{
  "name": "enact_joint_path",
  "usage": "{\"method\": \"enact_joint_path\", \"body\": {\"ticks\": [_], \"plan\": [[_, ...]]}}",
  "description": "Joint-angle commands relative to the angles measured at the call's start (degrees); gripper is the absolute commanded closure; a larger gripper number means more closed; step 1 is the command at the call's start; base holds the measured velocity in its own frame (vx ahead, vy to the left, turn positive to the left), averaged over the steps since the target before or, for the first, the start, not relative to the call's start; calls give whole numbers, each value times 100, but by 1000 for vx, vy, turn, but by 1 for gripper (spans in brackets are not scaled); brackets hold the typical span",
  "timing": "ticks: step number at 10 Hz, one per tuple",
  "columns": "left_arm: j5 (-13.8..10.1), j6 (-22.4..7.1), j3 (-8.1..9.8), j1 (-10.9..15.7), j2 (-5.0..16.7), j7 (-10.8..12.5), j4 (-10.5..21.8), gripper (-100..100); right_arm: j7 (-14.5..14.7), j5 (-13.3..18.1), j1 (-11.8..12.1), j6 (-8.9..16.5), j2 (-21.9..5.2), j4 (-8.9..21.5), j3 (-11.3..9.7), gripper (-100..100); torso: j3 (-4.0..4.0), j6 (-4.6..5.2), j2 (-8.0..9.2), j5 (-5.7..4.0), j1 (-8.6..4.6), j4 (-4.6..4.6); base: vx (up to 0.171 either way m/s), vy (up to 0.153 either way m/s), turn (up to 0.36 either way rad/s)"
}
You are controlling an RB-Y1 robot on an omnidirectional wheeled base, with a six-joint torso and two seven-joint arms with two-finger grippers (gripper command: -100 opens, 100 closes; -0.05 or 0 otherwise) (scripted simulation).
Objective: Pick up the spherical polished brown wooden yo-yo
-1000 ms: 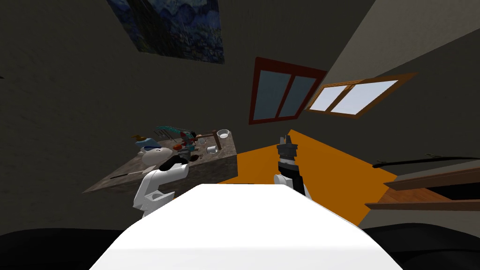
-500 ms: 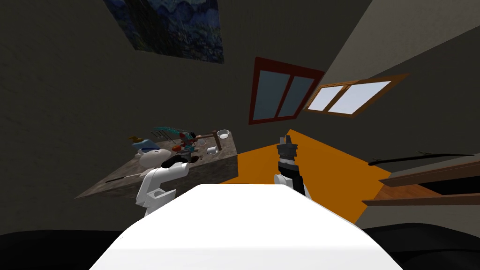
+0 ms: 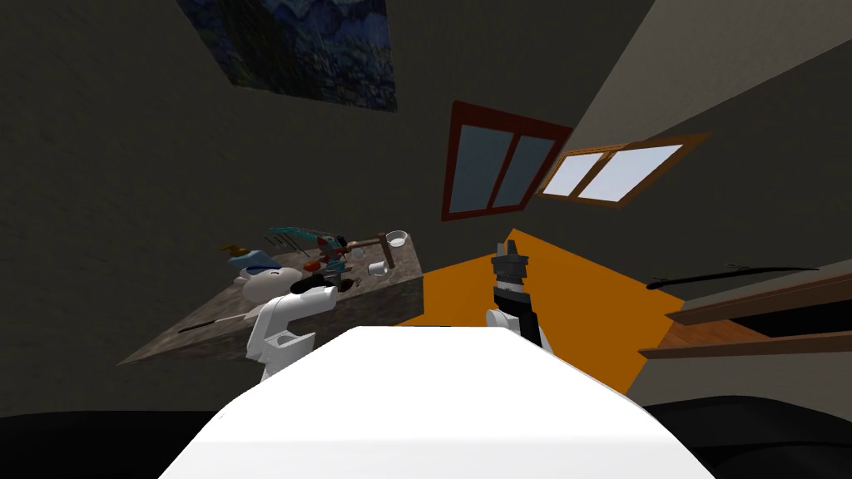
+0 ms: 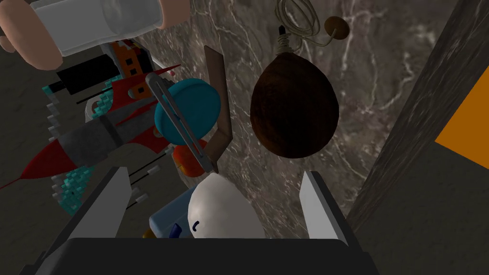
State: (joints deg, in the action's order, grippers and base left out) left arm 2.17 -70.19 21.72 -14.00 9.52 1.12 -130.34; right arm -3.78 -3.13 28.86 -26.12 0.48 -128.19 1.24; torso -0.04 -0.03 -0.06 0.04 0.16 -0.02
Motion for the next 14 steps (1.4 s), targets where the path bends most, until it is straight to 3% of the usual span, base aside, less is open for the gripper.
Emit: {"method": "enact_joint_path", "body": {"ticks": [1,14], "plan": [[-39,-286,21,55,-7,26,50,-100,0,0,0,0,0,0,0,0,0,0,0,0,0,0,11,46,-38],[-128,-1935,-9,402,-137,182,239,-100,0,0,0,0,0,0,0,0,-1,0,-1,1,3,0,13,47,-32]]}}
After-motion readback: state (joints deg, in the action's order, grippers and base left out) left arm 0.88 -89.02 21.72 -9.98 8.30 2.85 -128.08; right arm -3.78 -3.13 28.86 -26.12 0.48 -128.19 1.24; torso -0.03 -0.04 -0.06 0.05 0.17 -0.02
